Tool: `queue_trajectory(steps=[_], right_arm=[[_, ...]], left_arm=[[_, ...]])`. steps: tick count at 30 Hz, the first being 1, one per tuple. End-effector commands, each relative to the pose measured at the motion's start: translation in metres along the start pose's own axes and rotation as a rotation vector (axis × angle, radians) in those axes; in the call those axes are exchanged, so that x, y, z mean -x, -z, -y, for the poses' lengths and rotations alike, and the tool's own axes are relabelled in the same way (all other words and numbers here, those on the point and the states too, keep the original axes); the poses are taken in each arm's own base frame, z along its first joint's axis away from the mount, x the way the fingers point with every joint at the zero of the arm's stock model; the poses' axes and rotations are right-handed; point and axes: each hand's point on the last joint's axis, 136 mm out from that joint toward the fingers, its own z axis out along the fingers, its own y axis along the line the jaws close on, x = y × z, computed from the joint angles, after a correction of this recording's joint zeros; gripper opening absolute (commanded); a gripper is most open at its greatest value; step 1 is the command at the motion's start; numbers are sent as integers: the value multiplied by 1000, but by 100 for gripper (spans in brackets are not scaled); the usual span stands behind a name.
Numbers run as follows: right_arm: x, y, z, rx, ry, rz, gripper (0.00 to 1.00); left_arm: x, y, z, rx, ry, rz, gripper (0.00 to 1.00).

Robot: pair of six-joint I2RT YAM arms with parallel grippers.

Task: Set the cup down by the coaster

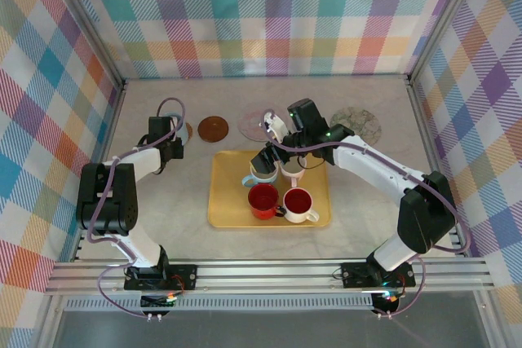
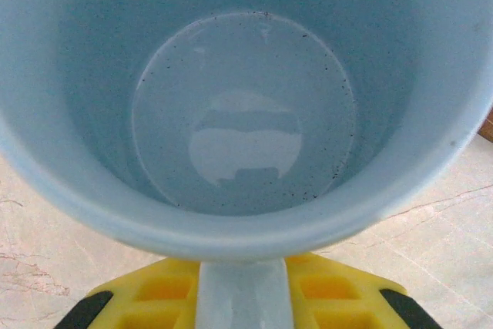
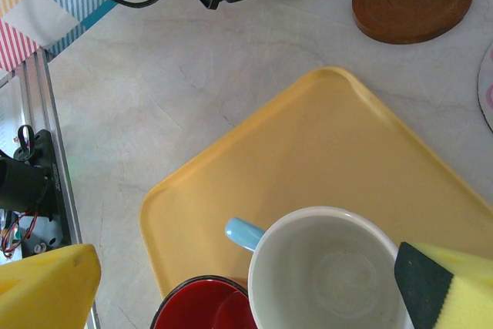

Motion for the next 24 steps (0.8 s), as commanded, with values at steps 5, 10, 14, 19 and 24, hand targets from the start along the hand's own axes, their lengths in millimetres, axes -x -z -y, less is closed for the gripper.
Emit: queue_trajectory(steps=[5,10,14,19,24], right_arm=[[10,3,-1,12,25,16,99],[10,2,-1,13,23,14,99],[10,2,-1,11,25,14,99],[8,2,0,9,21,10,99],[7,0,0,15,17,7,99]], left_arm=[[63,13,-14,39,35,208,0],[68,12,-13,32,28,214,0],[68,8,-13,34,20,208,0],[69,6,-12,33,19,209,0],[69,2,-13,38,16,201,0]])
